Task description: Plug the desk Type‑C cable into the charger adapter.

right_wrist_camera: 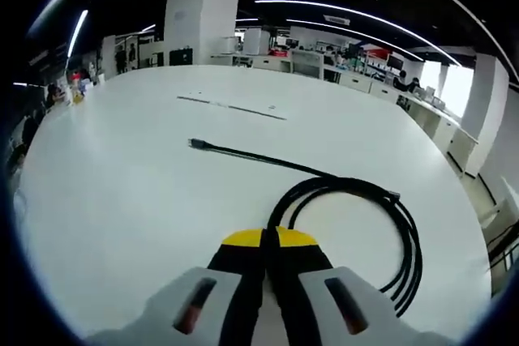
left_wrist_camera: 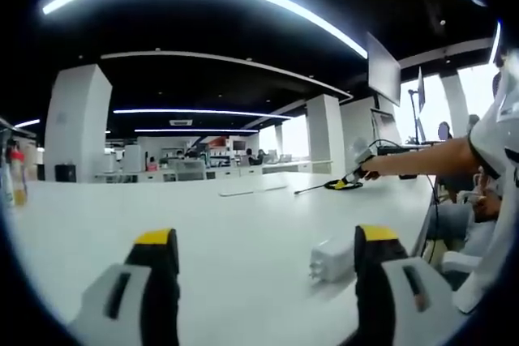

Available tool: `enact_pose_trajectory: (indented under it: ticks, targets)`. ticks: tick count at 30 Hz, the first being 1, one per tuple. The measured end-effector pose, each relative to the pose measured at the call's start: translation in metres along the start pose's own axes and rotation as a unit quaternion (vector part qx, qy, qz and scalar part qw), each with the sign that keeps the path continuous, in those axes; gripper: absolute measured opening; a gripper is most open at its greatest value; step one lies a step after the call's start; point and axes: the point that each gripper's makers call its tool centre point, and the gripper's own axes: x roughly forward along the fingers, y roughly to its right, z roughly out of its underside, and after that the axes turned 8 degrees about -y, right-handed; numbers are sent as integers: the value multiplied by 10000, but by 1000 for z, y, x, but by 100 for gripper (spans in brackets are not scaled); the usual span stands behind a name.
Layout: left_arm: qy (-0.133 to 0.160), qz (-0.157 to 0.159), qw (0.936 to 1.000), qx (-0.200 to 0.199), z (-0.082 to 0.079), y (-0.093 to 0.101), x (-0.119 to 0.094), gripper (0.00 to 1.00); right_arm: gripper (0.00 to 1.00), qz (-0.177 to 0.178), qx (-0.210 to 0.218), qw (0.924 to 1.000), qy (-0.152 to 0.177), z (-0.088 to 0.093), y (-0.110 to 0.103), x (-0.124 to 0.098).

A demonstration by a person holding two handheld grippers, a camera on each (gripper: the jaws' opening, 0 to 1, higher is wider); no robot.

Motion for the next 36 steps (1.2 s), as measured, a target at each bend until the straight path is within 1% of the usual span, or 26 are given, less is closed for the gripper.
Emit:
enact_pose_trajectory:
  ticks: [4,8,16,21,23,25,26,28,31,33,34,36]
  targets:
    - [-7,16,10000,13,0,1,1,89,2,-47,-63,10000,6,5,-6,-6]
    - [-18,31,10000,16,0,2,2,89,2,-105,-212,9997,-8,8,-8,-10]
    - [-9,64,10000,47,-2,4,3,89,2,-274,-394,9988,63,15,-19,-22]
    - [-8,74,10000,58,-4,5,3,89,2,-451,-437,9979,129,23,-35,-35]
    - [1,81,9999,72,-4,6,3,89,2,-603,-390,9972,201,26,-47,-43]
    - [-4,89,9999,71,-4,7,3,89,2,-655,-414,9967,247,30,-57,-51]
    - [-10,98,9999,73,-4,7,3,89,2,-707,-441,9962,257,35,-67,-57]
    - [-19,101,9999,73,-4,8,4,89,2,-777,-468,9955,274,39,-71,-62]
    - [-26,116,9999,85,-4,9,4,89,2,-797,-540,9949,295,45,-82,-72]
    - [-21,121,9999,83,-4,10,4,89,2,-793,-587,9946,319,48,-82,-77]
    - [-13,136,9999,83,-4,11,4,89,2,-837,-545,9943,365,51,-92,-85]
    - [-15,139,9999,89,-4,12,4,89,2,-898,-502,9938,418,55,-101,-93]
